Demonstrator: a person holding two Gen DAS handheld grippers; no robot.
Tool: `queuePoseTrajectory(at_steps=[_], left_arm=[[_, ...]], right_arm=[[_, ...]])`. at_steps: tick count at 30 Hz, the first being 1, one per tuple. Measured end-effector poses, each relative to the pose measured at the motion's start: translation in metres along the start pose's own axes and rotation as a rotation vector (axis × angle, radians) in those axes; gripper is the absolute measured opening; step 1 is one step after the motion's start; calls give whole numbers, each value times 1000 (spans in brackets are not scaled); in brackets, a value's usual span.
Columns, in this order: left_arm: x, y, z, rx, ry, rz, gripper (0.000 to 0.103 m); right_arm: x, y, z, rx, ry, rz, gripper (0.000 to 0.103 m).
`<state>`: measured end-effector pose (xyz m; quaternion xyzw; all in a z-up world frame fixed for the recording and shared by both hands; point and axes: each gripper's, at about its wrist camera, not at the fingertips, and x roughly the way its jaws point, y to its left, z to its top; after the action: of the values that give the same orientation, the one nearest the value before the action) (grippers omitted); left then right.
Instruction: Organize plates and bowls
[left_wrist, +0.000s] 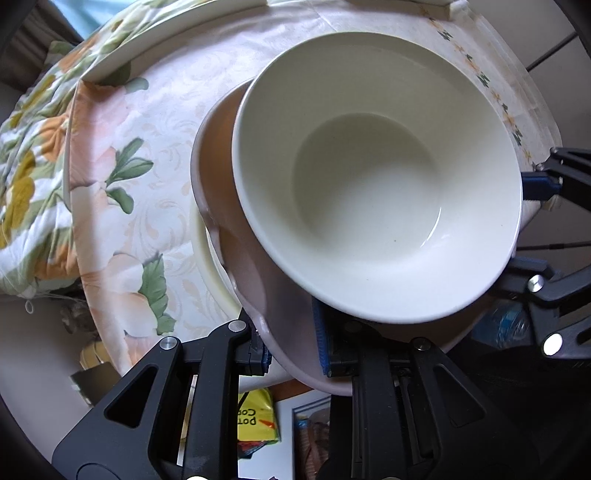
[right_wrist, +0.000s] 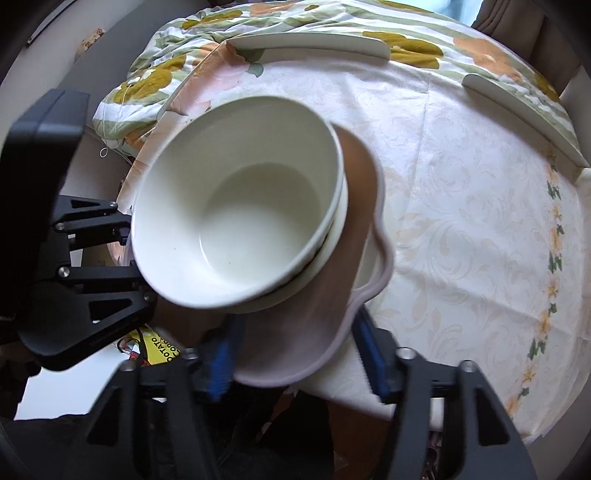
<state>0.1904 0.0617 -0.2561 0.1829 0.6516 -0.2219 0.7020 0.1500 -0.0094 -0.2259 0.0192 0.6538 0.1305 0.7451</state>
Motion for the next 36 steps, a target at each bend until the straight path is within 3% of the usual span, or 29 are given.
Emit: queuePoseTrajectory(at_steps=[7,9,11,12,13,14,18,29,32,36], left_arm=[[1,-5,2,9,36,-16,17],[0,-7,2,14,37,-24,23],[-5,-6,1,15,29,-52,43],[-9,-6,2,16,22,-67,81],[-11,-7,3,22,11,-42,96],[-14,-10,3,35,-9,15,99],[-19,-5,1,-4,-11,-24,99],[-62,-7,-43,-145,-121,59,99],[-86,-13,-61,-186,-200,88,99],[-143,-25,-88,-227,-393,140,100]], right_arm=[[-5,-7,-7,25,2,17,57],[-6,-9,-7,27,2,26,57],[-5,-10,-7,32,6,38,57],[-4,-9,-7,32,7,41,57],[-4,-9,-7,32,7,45,57],[-4,-10,-7,32,5,51,59],[-9,-13,-9,45,-6,61,61],[-39,-6,-29,12,-75,68,61],[-58,-5,-41,29,-134,64,61],[-105,5,-64,62,-268,-7,61]])
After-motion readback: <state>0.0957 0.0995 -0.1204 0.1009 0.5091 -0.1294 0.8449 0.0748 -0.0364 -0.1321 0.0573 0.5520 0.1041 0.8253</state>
